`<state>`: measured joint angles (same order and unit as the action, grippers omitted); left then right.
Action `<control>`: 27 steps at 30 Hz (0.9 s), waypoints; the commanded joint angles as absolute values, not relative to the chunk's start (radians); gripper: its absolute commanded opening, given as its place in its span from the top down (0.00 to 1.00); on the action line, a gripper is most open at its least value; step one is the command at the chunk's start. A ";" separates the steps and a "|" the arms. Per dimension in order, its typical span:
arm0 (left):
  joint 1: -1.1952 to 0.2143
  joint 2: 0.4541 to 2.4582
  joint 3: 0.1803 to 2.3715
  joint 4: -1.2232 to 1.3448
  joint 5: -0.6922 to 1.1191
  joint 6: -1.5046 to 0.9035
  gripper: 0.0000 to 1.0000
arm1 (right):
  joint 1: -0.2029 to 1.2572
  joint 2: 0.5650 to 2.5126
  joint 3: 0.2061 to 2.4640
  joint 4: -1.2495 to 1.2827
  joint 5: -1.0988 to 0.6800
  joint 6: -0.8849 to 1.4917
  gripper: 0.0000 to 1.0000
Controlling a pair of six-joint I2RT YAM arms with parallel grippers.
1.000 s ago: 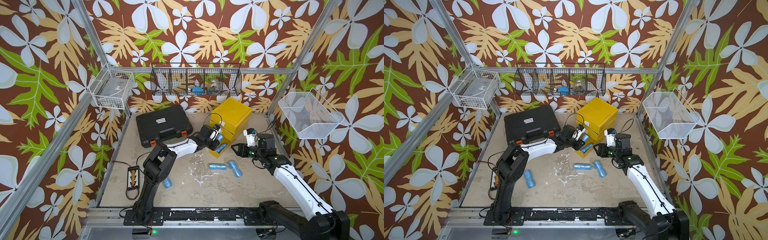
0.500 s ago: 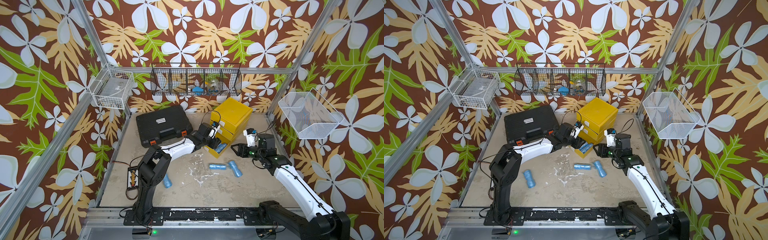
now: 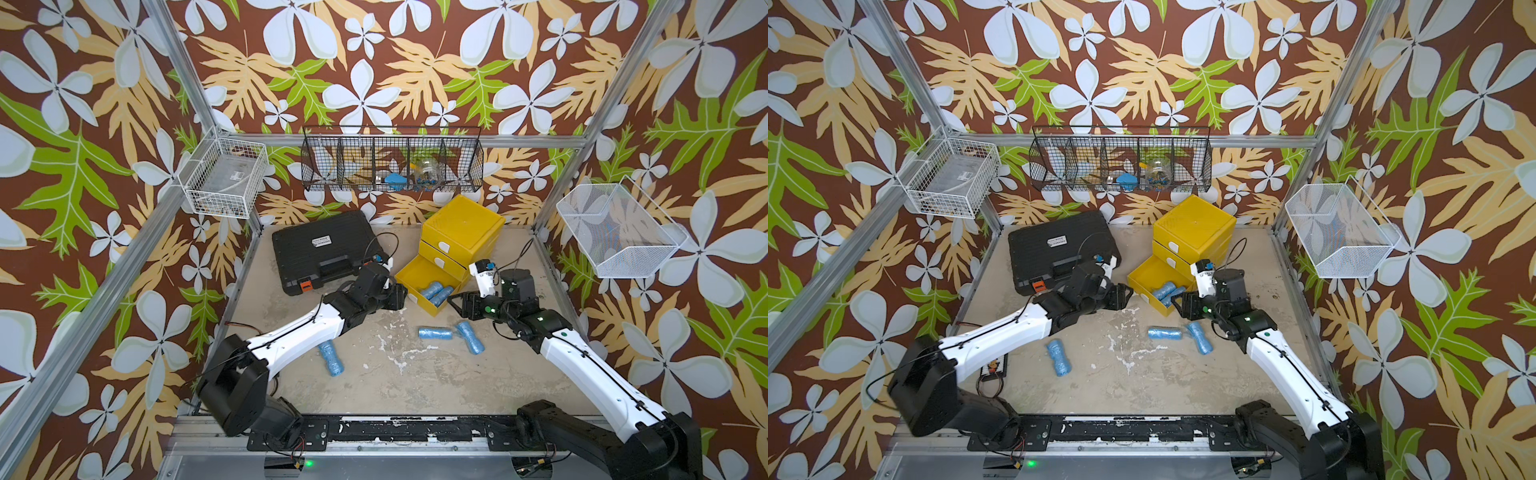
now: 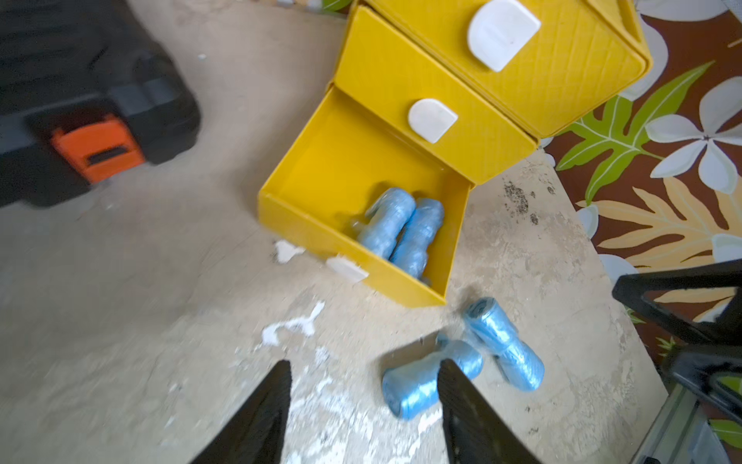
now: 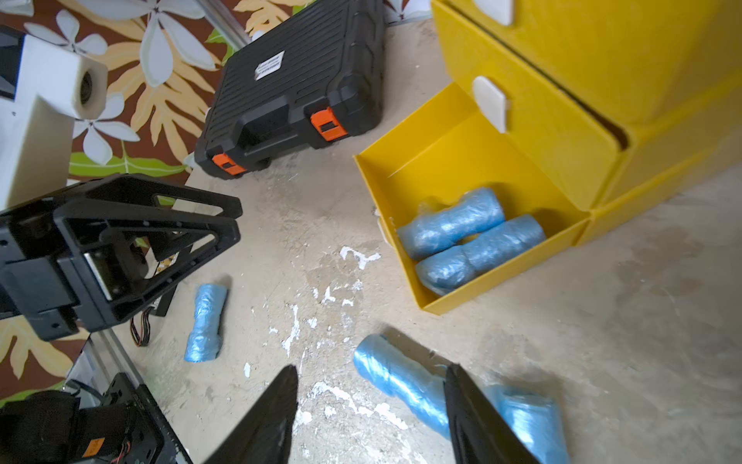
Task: Sort the rolls of trash bags by color and place them into the drawer
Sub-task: Place the roll of trash bags in the drawer, then pick up the roll of trash bags from the center of the board.
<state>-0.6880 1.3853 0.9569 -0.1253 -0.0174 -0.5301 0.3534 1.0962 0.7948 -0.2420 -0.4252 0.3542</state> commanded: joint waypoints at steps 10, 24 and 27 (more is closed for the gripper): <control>-0.541 0.861 0.562 -0.352 -0.057 -0.865 0.07 | 0.724 1.318 0.867 -0.058 -0.285 0.403 0.35; -0.521 0.769 0.350 -0.402 -0.106 -1.006 0.10 | 0.780 1.364 0.860 -0.008 -0.287 0.436 0.36; -0.522 0.760 0.318 -0.398 -0.118 -1.012 0.13 | 0.781 1.361 0.854 -0.004 -0.286 0.440 0.37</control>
